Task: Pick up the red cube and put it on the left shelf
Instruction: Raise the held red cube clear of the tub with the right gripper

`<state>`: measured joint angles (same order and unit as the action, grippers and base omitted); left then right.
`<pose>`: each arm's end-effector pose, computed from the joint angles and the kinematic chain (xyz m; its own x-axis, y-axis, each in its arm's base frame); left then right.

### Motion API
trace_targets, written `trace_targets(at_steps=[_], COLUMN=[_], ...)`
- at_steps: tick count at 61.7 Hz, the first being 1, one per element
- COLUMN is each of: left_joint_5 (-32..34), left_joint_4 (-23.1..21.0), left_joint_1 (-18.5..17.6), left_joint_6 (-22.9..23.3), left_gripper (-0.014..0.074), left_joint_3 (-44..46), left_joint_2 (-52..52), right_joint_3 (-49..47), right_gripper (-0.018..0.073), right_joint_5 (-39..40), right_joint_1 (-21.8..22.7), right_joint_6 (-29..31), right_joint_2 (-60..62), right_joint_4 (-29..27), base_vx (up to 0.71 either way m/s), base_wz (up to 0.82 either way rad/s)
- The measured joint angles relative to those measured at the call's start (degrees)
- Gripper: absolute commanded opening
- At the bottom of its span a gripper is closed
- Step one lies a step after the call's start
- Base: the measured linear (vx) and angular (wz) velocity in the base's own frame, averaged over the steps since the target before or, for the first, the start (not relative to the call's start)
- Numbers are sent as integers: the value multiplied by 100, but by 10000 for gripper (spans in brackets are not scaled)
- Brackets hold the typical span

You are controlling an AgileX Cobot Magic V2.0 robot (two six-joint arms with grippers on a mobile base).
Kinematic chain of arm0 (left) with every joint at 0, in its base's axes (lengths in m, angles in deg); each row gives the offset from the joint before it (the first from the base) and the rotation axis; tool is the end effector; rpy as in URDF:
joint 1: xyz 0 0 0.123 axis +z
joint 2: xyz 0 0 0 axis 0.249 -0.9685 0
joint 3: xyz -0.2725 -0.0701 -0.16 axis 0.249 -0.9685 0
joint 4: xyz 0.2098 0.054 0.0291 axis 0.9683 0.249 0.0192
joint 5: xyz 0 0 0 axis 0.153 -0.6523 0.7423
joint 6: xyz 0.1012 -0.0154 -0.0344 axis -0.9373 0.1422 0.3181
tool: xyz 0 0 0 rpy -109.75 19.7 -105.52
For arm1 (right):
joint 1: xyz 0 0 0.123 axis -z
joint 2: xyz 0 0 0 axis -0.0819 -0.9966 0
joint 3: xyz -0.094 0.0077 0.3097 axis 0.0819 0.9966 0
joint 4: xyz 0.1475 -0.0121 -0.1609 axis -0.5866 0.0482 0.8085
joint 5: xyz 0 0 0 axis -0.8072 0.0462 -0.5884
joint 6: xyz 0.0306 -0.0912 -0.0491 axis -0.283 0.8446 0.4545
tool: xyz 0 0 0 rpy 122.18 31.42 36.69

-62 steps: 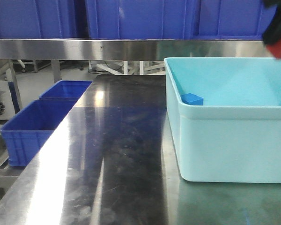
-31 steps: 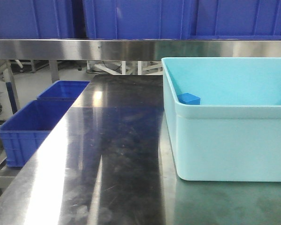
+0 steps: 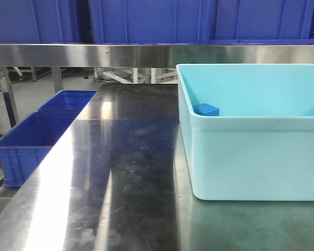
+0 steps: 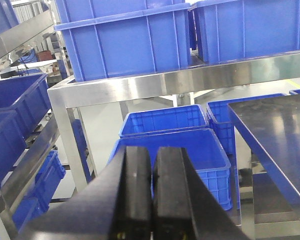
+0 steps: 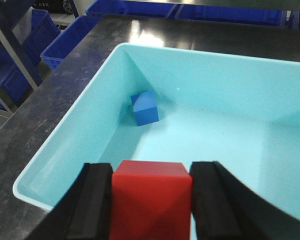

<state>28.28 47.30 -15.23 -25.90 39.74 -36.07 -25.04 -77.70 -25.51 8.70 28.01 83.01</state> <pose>0.0005 0.0000 0.2079 0.0549 0.1319 -0.9897 0.0072 0.9912 0.1325 0.0805 0.0352 0.3306 -0.4324 0.0125 -0.9016 -0.3217 0.9320 0.1672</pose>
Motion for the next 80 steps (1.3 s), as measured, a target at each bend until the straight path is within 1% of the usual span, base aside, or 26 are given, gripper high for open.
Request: trace_targets(at_steps=[14, 19, 80], left_joint_5=[0, 0, 0], left_joint_4=[0, 0, 0], left_joint_1=[0, 0, 0], left_joint_6=[0, 0, 0], left_gripper=[106, 106, 106], left_joint_3=[0, 0, 0], left_joint_2=[0, 0, 0], right_joint_3=[9, 9, 9], right_gripper=[58, 58, 58], right_joint_5=[40, 40, 44], right_joint_1=[-406, -485, -495], right_joint_6=[173, 197, 223], right_joint_2=[98, 98, 98], right_joint_4=[-5, -25, -25], base_vx=[0, 0, 0], base_wz=[0, 0, 0])
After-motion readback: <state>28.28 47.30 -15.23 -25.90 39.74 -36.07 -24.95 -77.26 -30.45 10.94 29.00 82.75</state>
